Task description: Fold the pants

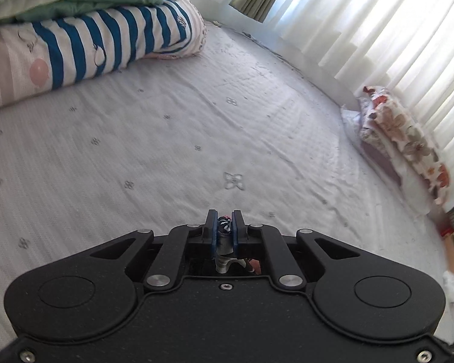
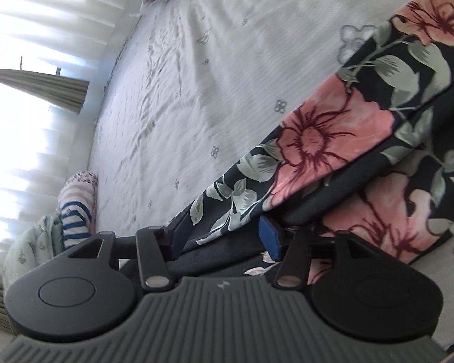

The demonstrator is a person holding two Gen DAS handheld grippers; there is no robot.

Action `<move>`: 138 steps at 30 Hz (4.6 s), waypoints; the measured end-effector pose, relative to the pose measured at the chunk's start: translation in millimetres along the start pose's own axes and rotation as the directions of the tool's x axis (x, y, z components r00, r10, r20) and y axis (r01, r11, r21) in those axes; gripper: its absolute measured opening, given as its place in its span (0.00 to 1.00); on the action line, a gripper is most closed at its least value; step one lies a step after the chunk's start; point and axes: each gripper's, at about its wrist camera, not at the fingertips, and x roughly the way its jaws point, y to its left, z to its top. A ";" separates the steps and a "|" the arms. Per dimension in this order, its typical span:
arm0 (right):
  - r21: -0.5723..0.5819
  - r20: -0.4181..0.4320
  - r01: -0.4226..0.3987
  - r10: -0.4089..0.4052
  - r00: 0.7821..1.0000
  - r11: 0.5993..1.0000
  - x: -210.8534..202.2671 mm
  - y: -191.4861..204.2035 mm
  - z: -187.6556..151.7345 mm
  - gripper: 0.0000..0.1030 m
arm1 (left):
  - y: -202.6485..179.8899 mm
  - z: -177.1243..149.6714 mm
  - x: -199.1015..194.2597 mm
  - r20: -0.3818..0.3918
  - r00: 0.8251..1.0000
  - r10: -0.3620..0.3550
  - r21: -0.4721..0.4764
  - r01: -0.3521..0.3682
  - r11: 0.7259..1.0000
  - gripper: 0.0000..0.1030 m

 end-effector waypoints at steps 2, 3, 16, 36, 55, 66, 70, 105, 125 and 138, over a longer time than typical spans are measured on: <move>-0.009 0.004 0.011 -0.011 1.000 1.000 2.7 5.2 -2.5 0.66 | -6.4 -3.3 9.5 -0.017 0.995 0.101 0.077 -0.099 0.992 0.16; -0.006 0.005 0.009 -0.009 1.000 1.000 4.1 6.8 -3.0 0.66 | -8.8 -6.7 13.8 -0.026 0.992 0.124 0.108 -0.121 0.987 0.16; -0.079 0.052 0.096 -0.092 0.994 0.992 6.6 23.8 -6.9 0.66 | -92.3 -56.8 52.3 -0.137 0.990 -0.029 0.234 0.061 0.970 0.60; -0.054 0.091 0.107 -0.102 0.991 0.993 -12.4 4.6 2.5 0.66 | -111.5 -75.8 125.6 -0.203 0.979 0.020 0.071 -0.006 0.997 0.00; 0.130 0.203 0.016 -0.042 0.978 0.991 -1.9 -2.3 -5.2 0.66 | -122.7 -30.3 29.4 -0.087 0.964 -0.250 0.011 0.252 0.968 0.00; 0.252 0.357 0.171 -0.256 0.898 0.953 -10.3 -13.7 13.9 0.03 | -111.6 -34.2 5.1 -0.097 0.958 -0.269 0.036 0.274 0.961 0.00; 0.185 0.413 0.196 -0.257 0.874 0.963 -33.4 -2.5 7.5 0.02 | -105.7 -39.1 -2.1 -0.109 0.957 -0.268 0.035 0.274 0.961 0.00; -0.047 0.289 0.336 -0.309 0.906 0.941 -247.0 -83.7 -220.2 0.03 | 13.2 -237.8 -204.5 -0.197 0.971 -0.133 0.226 0.177 0.958 0.01; -0.061 0.336 0.352 -0.313 0.888 0.934 -245.0 -117.9 -258.8 0.03 | 39.4 -274.9 -198.5 -0.184 0.983 0.009 0.323 0.052 0.945 0.03; -0.170 0.406 0.433 -0.337 0.849 0.885 -258.4 -104.6 -269.9 0.59 | 45.4 -240.7 -222.5 -0.057 0.996 -0.070 0.280 0.084 0.956 0.51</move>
